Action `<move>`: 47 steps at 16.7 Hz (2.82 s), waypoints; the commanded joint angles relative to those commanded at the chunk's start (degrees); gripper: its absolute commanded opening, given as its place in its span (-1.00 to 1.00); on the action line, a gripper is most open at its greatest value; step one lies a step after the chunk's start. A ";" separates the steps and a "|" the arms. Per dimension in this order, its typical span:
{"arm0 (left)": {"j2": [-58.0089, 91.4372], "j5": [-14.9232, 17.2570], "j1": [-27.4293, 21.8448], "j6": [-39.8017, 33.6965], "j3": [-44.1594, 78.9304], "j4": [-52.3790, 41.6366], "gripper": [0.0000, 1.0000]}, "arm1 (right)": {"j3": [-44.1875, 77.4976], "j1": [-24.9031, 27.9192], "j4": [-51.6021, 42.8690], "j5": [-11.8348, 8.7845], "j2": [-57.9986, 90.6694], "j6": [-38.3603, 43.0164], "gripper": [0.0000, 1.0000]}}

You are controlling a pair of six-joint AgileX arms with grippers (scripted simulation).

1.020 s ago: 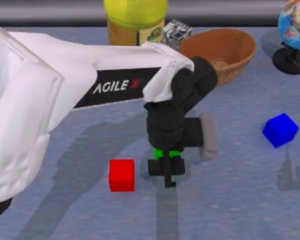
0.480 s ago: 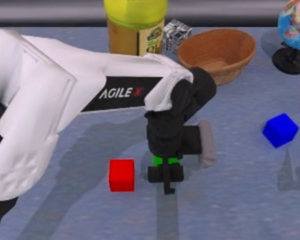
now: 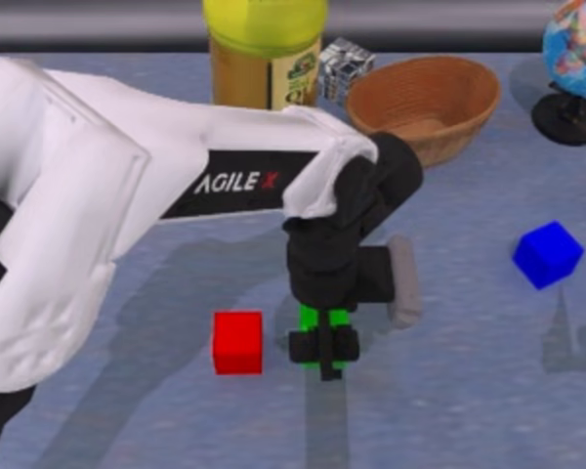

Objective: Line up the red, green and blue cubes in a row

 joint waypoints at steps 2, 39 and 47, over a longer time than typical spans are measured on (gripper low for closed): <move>0.00 0.00 0.00 0.00 0.00 0.00 0.96 | 0.00 0.00 0.00 0.00 0.00 0.00 1.00; -57.76 -0.84 21.94 -18.94 -35.18 14.91 1.00 | 43.13 3.66 -28.79 0.20 55.99 -8.45 1.00; -103.34 -0.67 38.22 -35.47 -71.16 38.48 1.00 | 75.23 6.50 -51.22 0.39 99.90 -14.99 1.00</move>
